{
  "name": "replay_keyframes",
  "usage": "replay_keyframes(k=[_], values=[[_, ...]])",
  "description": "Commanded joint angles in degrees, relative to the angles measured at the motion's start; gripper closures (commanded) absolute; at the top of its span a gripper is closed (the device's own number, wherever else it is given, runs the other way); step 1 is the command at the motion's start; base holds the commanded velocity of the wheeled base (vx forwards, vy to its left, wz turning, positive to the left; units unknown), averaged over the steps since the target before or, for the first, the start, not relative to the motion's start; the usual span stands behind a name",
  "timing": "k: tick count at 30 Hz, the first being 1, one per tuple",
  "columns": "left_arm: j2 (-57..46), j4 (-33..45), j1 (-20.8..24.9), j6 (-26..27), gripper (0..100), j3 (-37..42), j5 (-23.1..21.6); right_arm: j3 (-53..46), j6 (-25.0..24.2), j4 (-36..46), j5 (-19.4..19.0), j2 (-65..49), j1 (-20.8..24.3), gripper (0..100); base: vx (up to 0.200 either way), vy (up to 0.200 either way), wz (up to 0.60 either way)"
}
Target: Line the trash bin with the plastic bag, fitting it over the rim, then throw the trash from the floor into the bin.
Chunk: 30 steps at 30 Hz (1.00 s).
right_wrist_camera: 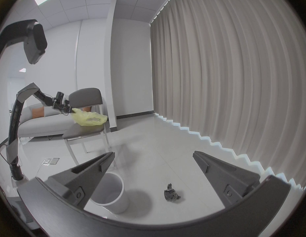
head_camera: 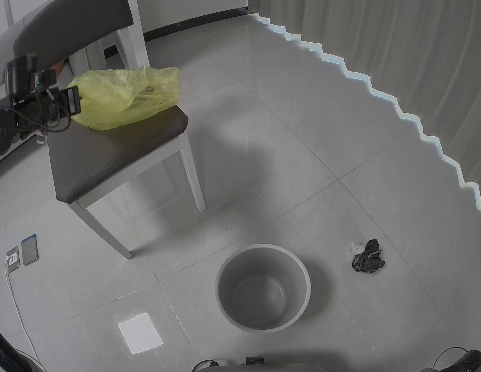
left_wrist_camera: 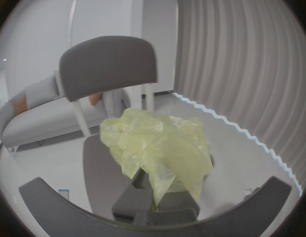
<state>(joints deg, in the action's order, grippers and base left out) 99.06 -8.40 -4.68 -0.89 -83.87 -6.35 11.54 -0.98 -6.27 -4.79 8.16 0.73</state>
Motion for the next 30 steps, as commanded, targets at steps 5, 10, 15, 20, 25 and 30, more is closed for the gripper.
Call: replay_keyframes(k=[5,10,15,20,25,30], values=[[-12.40,47.42,33.69,11.00,100,-30.72,7.49,24.58,2.21,-1.47,-4.88,35.97,3.40,0,0.000,0.000,0.00],[-11.35,59.90,42.12,20.05,100,-30.72,11.71,32.40,2.21,-1.20,-5.84,45.28,6.04,0,0.000,0.000,0.00],[-11.17,61.92,49.59,22.34,100,-30.72,16.55,36.00,2.29,-1.12,-5.93,51.35,7.97,0,0.000,0.000,0.00],[-10.29,62.80,50.65,22.95,100,-30.72,16.55,38.82,2.21,-0.94,-7.34,56.36,8.58,0,0.000,0.000,0.00],[-7.74,61.57,52.76,22.95,100,-30.72,16.46,41.10,2.03,-1.12,-10.77,61.10,8.50,0,0.000,0.000,0.00],[-6.60,59.90,55.75,22.34,100,-30.72,16.46,42.24,1.94,-1.38,-12.17,65.06,8.23,0,0.000,0.000,0.00]])
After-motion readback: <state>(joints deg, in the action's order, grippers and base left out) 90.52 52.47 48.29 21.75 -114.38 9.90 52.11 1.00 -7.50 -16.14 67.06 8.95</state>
